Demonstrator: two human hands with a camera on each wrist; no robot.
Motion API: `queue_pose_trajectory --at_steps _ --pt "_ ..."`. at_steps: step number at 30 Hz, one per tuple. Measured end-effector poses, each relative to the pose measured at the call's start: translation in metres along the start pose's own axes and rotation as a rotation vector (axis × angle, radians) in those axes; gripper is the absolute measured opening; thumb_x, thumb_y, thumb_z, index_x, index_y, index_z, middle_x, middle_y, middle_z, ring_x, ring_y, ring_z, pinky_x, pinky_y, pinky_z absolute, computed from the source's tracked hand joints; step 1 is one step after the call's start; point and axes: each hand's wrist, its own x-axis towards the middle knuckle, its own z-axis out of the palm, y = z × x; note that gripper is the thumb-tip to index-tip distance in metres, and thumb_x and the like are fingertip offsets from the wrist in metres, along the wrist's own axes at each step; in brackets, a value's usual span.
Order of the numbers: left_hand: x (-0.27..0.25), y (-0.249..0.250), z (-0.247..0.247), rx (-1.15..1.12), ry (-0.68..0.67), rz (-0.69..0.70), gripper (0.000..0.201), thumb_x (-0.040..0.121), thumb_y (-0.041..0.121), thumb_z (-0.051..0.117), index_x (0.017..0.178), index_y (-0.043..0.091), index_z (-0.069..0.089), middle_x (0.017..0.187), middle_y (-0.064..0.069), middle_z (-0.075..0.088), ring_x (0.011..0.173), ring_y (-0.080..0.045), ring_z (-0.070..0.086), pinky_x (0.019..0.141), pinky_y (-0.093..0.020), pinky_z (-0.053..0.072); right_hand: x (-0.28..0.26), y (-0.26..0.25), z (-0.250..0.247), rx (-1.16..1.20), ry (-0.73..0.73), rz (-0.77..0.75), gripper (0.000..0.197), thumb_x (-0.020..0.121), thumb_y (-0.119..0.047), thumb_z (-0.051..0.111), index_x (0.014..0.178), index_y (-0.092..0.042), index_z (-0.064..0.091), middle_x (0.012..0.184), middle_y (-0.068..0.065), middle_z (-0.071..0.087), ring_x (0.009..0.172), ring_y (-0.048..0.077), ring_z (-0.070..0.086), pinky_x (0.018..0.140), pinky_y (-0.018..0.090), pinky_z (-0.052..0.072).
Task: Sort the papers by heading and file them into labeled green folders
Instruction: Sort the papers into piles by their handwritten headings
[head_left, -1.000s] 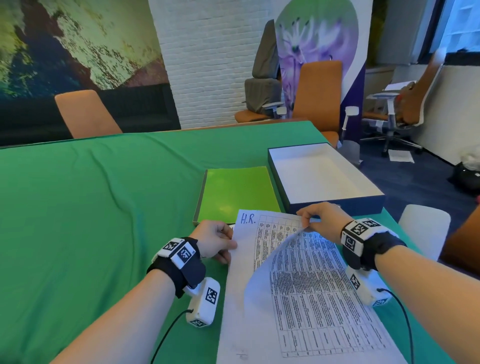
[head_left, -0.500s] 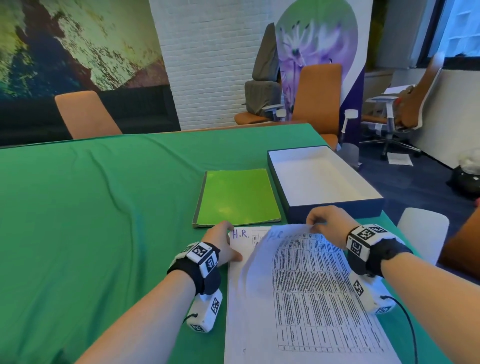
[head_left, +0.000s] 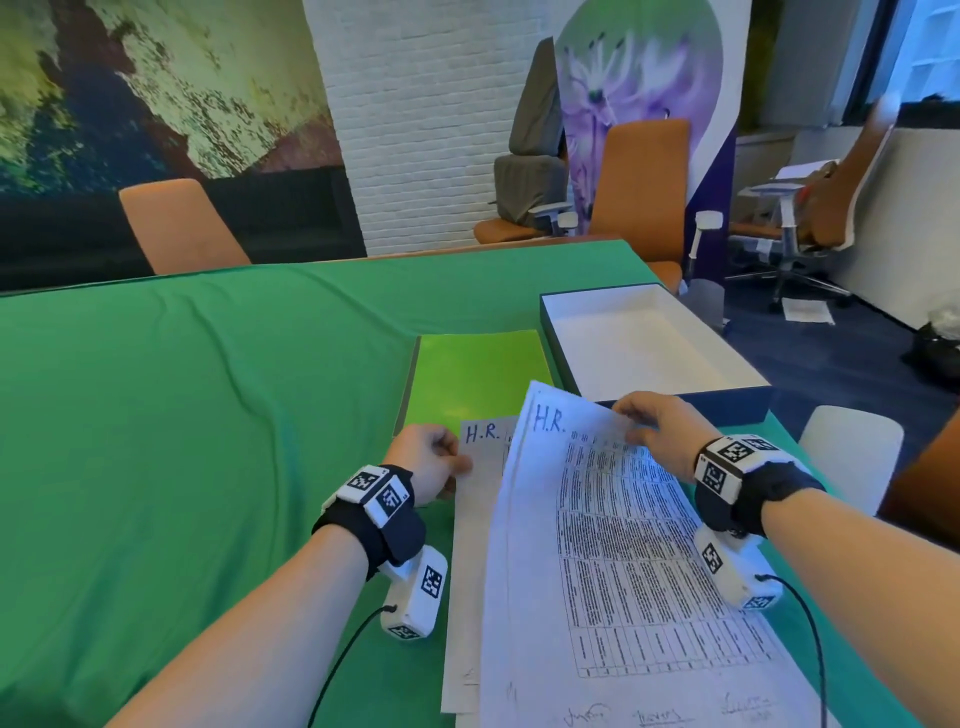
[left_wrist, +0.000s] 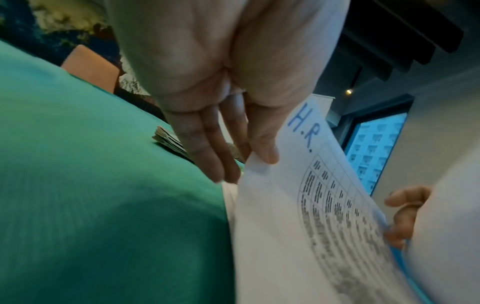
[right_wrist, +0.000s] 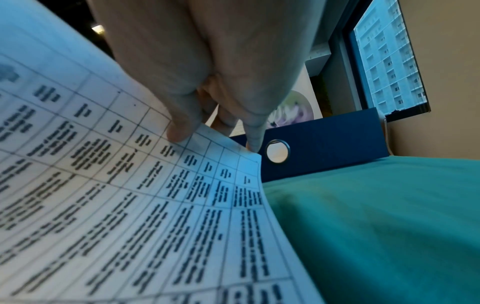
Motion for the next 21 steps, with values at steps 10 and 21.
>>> queue_pose_trajectory --at_steps 10,21 --pt "-0.008 0.015 0.011 -0.265 -0.16 -0.011 0.013 0.095 0.015 0.051 0.085 0.009 0.056 0.08 -0.005 0.067 0.044 -0.017 0.059 0.047 -0.032 0.054 0.001 -0.015 0.0 -0.057 0.004 -0.036 0.021 0.088 -0.005 0.059 0.074 -0.02 0.061 0.088 0.012 0.066 0.069 0.027 0.058 0.061 0.035 0.051" --pt "-0.001 -0.003 0.02 0.343 -0.041 -0.063 0.031 0.066 0.016 0.082 0.088 0.016 0.06 0.07 0.002 0.06 0.065 -0.019 0.06 0.067 -0.034 0.058 -0.005 0.008 -0.018 0.013 0.084 0.008 0.034 0.087 0.006 0.052 0.071 -0.022 0.063 0.083 0.006 0.065 0.069 0.026 0.058 0.061 0.034 0.051"
